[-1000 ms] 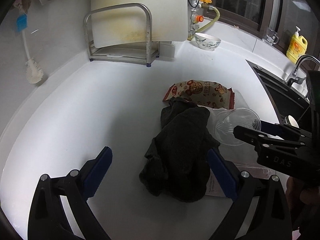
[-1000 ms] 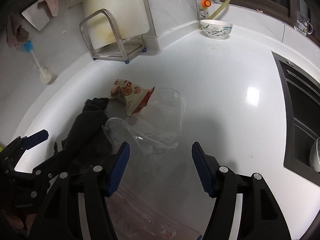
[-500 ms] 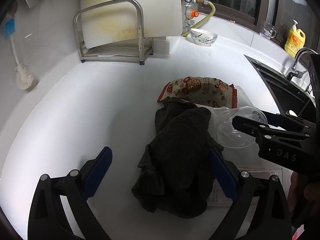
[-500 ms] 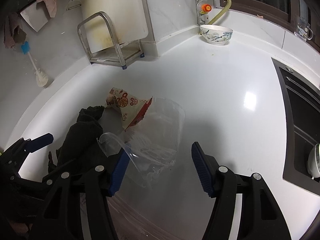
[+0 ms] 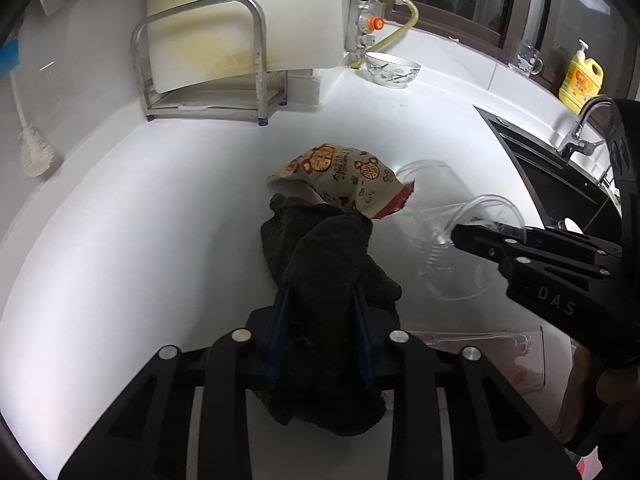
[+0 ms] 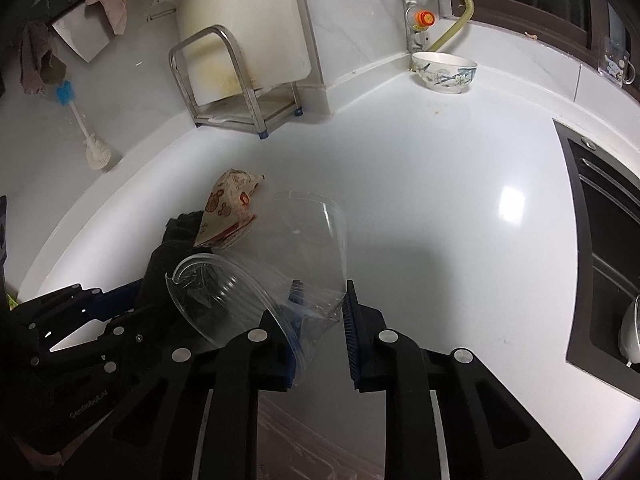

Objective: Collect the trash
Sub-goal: 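Lift and carry the grey cloth and clear cup with both tools to the bin, then open the left tool to drop the cloth while the right tool drops the cup, then move both open tools from the bin toward the pink package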

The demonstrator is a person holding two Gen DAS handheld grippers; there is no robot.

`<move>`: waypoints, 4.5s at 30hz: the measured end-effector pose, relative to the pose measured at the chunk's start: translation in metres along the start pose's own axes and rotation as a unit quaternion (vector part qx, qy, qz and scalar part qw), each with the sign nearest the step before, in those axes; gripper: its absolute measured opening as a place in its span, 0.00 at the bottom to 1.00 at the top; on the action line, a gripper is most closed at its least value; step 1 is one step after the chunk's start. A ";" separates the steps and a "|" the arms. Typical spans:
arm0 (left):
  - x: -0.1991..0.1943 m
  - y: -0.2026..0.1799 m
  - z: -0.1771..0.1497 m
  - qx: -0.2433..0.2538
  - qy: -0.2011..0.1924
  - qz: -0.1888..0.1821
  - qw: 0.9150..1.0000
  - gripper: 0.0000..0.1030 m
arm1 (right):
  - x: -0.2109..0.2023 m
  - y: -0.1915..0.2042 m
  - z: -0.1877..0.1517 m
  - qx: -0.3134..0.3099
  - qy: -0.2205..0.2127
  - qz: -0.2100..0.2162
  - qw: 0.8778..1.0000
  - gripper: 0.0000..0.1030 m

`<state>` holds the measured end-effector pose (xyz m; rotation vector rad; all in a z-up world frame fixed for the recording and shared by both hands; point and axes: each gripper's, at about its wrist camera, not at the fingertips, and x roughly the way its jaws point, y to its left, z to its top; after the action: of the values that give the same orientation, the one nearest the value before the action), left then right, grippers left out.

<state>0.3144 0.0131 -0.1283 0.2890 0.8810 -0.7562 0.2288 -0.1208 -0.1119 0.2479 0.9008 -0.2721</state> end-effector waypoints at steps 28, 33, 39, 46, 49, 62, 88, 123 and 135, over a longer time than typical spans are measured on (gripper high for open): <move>-0.118 0.012 -0.051 -0.130 -0.004 0.136 0.982 0.23 | -0.103 -0.033 -0.034 -0.023 -0.004 0.032 0.999 0.19; -0.135 0.013 -0.054 -0.162 -0.016 0.142 0.976 0.23 | -0.122 -0.041 -0.044 -0.033 -0.001 0.040 0.999 0.19; -0.164 0.005 -0.045 -0.165 -0.044 0.171 0.970 0.23 | -0.143 -0.051 -0.045 -0.042 -0.010 0.047 0.998 0.19; -0.189 -0.026 -0.044 -0.164 -0.055 0.187 0.967 0.23 | -0.167 -0.066 -0.051 -0.049 -0.017 0.060 0.997 0.19; -0.199 -0.046 -0.051 -0.162 -0.058 0.192 0.966 0.23 | -0.175 -0.073 -0.056 -0.056 -0.016 0.069 0.996 0.19; -0.199 -0.156 -0.099 -0.192 -0.024 0.187 0.963 0.23 | -0.202 -0.118 -0.103 -0.105 0.026 0.098 0.989 0.19; -0.146 -0.289 -0.150 -0.192 0.056 0.165 0.966 0.23 | -0.205 -0.183 -0.182 -0.170 0.119 0.112 0.972 0.19; -0.105 -0.296 -0.161 -0.202 0.107 0.168 0.959 0.57 | -0.160 -0.201 -0.200 -0.163 0.189 0.106 0.962 0.52; -0.118 -0.290 -0.155 -0.205 0.091 0.175 0.959 0.61 | -0.167 -0.206 -0.197 -0.156 0.187 0.109 0.964 0.52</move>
<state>-0.0277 -0.0558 -0.1117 0.1394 1.1019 -0.2086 -0.0833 -0.2290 -0.1170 0.1045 1.2643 0.1292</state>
